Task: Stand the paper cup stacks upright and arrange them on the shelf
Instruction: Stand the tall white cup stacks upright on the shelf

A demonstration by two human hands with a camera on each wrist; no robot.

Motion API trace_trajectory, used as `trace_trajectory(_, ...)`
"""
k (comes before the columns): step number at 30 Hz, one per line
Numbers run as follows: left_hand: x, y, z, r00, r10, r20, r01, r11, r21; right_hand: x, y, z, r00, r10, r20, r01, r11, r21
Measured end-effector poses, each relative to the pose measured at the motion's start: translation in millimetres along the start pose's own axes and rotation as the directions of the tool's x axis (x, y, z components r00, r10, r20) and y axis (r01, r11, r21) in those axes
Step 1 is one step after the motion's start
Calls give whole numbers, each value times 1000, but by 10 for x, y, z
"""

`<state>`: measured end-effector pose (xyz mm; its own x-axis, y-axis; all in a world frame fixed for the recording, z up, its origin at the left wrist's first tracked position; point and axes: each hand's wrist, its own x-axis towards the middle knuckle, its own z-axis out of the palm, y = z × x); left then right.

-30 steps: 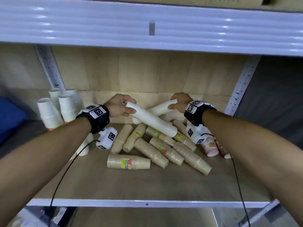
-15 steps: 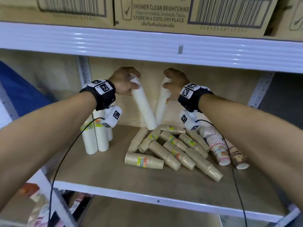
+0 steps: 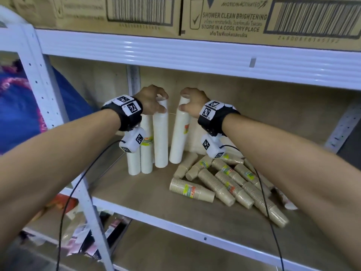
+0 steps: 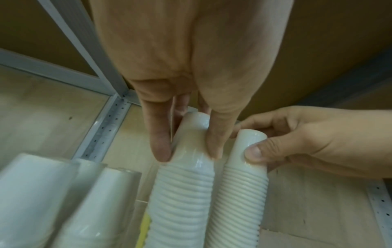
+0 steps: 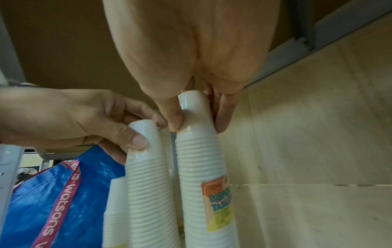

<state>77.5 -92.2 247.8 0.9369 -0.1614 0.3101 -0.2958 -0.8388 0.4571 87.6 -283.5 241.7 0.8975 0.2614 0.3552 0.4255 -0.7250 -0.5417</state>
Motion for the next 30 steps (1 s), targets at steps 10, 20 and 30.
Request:
trace_trajectory(10, -228, -311, 171, 991, -115, 67, 115, 993, 3, -110, -88, 456, 994, -7, 105, 11, 999, -38)
trace_trajectory(20, -372, -393, 365, 986, -144, 79, 148, 988, -35, -199, 22, 645, 986, 40, 164, -37, 999, -19)
trace_trajectory(30, -351, -302, 259, 988, -102, 115, 97, 994, 46, -142, -51, 581, 981, 48, 189, -39, 998, -47)
